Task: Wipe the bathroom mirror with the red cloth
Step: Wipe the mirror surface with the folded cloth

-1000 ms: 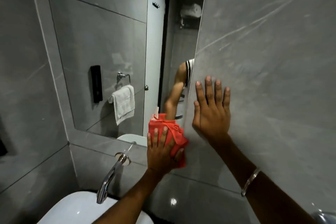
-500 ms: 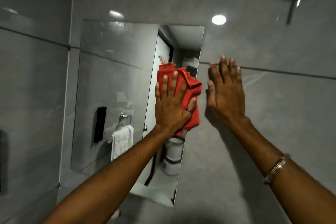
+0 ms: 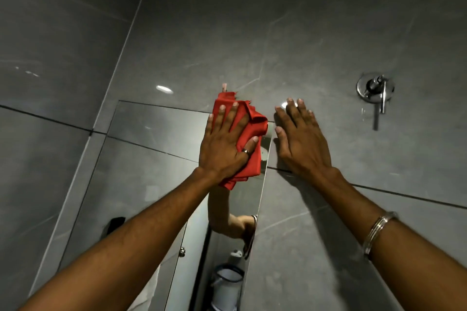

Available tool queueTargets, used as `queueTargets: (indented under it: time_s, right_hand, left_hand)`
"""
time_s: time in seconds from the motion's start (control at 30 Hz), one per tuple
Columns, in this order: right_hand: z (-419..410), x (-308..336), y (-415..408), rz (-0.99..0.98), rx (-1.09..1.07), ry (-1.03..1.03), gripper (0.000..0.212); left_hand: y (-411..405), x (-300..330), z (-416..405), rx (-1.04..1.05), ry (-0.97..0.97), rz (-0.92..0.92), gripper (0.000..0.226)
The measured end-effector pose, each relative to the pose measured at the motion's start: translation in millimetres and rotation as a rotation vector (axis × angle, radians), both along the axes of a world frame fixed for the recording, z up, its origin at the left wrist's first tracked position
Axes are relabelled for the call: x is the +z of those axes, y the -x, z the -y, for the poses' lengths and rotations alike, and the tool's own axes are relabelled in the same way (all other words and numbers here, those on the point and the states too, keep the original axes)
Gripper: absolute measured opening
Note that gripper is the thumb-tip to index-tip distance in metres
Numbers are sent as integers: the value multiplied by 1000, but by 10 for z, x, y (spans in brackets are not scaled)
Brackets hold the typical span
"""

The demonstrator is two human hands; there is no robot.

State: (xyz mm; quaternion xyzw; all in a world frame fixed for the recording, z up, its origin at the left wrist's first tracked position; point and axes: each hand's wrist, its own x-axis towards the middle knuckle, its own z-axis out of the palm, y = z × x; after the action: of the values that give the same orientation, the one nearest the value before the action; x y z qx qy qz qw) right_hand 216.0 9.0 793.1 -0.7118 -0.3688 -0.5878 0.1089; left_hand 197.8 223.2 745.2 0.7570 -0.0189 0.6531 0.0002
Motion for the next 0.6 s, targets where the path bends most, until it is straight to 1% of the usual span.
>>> queueTargets:
  time_s: [0.17,0.43,0.6]
  right_hand:
    - [-238,164,5,33,-37,119,62]
    - [-795,530,63,63,-54,284,61]
    - [-1283,735,53,107,-74,395,61]
  left_hand:
    - [68,27,-346,42,-5,-2,81]
    - [168,-29,-990,54,118,14,79]
    - [236,-120,-1426,51,197,34,77]
